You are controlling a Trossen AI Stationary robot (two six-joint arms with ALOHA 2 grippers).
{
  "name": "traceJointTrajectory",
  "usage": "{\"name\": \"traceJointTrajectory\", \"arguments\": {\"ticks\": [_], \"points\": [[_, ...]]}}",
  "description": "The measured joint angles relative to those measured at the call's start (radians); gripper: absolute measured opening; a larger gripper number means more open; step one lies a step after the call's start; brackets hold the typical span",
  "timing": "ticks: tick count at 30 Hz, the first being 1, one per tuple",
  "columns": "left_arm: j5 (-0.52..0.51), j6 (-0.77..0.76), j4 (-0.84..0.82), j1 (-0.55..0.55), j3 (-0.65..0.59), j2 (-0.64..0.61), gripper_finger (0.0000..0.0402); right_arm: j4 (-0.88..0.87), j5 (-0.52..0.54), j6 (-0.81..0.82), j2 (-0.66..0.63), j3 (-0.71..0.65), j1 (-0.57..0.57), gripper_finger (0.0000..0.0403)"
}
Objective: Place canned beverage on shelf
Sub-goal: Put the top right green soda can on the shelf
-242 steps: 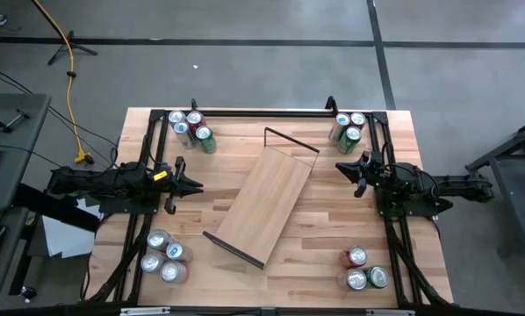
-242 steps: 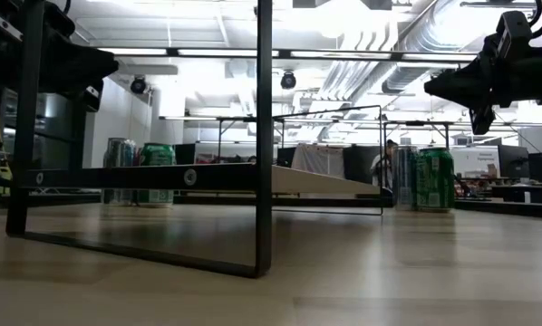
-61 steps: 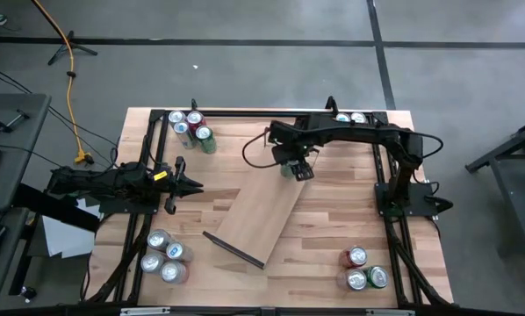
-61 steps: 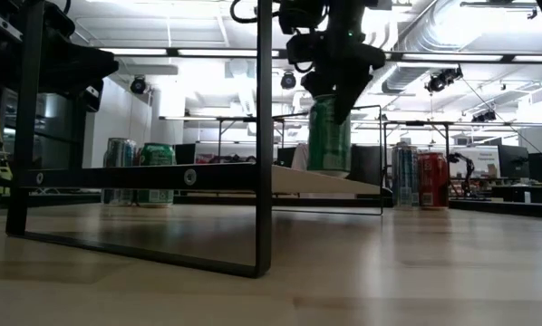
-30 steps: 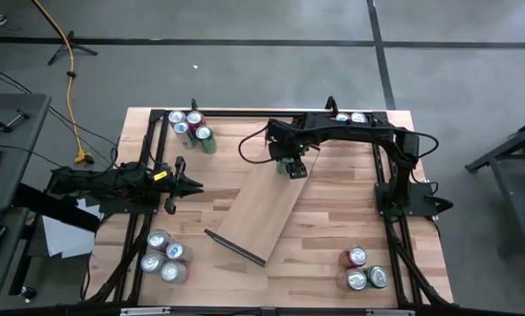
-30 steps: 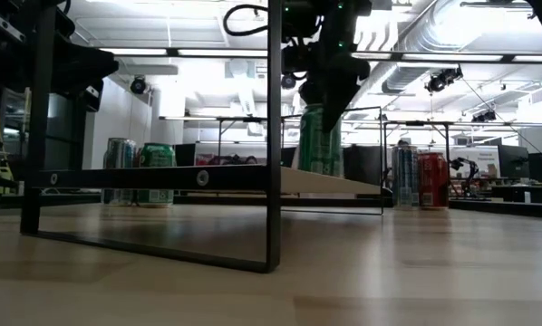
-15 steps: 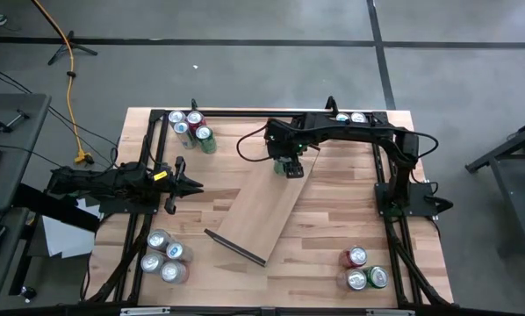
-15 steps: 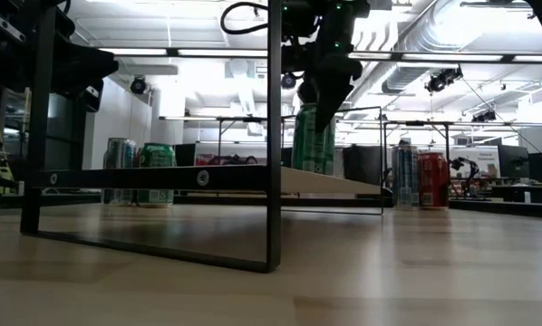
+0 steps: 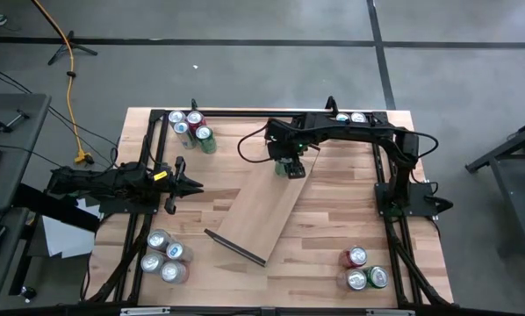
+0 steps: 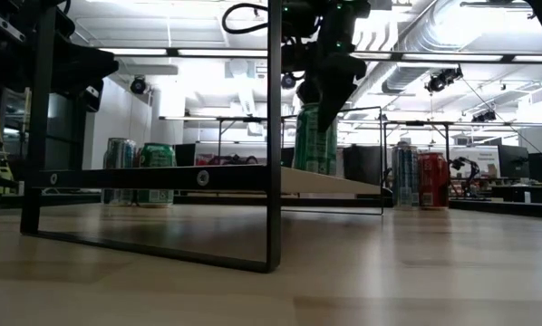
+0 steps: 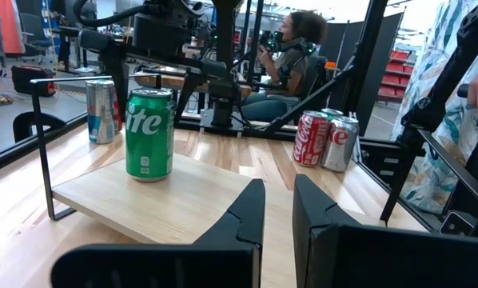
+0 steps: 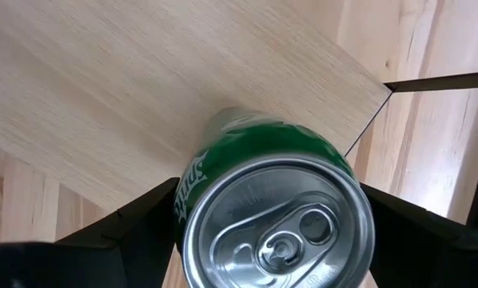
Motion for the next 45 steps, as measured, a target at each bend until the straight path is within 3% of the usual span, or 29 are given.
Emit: {"name": "traceJointTrajectory", "arguments": {"ticks": [7,18,39,45], "points": [[0.0,0.0,0.0,0.0,0.0,0.0,0.0,0.005,0.0,0.0,0.0,0.0,0.0,0.0323],[0.0,0.0,0.0,0.0,0.0,0.0,0.0,0.006,0.0,0.0,0.0,0.0,0.0,0.0397],[0.0,0.0,0.0,0.0,0.0,0.0,0.0,-0.012,0.028,-0.026,-0.005,0.001,0.0,0.0394],[0.0,0.0,0.0,0.0,0.0,0.0,0.0,-0.046,0.037,-0.025,-0.013,0.08,0.0,0.0394]]}}
